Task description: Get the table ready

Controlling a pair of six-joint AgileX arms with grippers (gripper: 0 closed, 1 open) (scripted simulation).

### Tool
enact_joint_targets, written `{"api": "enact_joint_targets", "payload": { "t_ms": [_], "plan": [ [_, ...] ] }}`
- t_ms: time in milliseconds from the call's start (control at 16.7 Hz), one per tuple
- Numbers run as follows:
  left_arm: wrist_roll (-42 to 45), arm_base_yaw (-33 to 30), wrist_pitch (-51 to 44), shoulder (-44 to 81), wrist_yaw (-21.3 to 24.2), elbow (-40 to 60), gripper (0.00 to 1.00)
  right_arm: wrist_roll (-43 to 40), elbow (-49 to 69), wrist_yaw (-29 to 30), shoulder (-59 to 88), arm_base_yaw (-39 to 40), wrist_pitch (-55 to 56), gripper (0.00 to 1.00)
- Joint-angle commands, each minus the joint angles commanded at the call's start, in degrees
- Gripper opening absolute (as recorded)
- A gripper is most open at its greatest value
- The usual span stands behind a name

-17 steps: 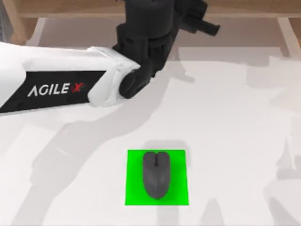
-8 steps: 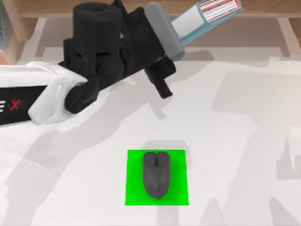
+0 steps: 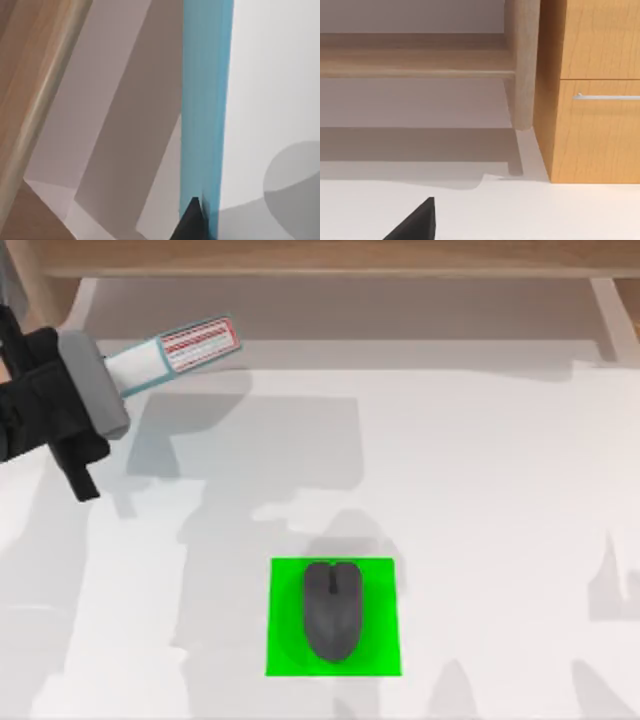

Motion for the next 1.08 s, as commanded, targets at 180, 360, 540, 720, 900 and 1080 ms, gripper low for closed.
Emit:
{"api": "enact_joint_targets", "payload": {
  "t_ms": [180, 360, 540, 720, 900, 1080],
  "plan": [
    [9.0, 13.2, 1.6, -1.0, 2.5, -3.5, 0.00, 0.0, 0.0, 0.0, 0.0, 0.0, 0.0, 1.00],
    [17.2, 23.6, 4.9, -0.7, 4.1, -3.1, 0.00, 0.0, 0.0, 0.0, 0.0, 0.0, 0.0, 1.00],
    [24.0, 28.8, 9.9, 3.0, 5.5, 1.9, 0.00, 0.0, 0.0, 0.0, 0.0, 0.0, 0.0, 1.00],
    [28.8, 29.8, 13.7, 10.5, 6.4, 8.1, 0.00, 0.0, 0.0, 0.0, 0.0, 0.0, 0.0, 1.00],
    [31.4, 29.7, 15.5, 15.4, 6.8, 11.8, 0.00, 0.0, 0.0, 0.0, 0.0, 0.0, 0.0, 1.00],
    [31.7, 29.7, 15.7, 15.9, 6.8, 12.2, 0.00, 0.0, 0.0, 0.0, 0.0, 0.0, 0.0, 1.00]
  ]
}}
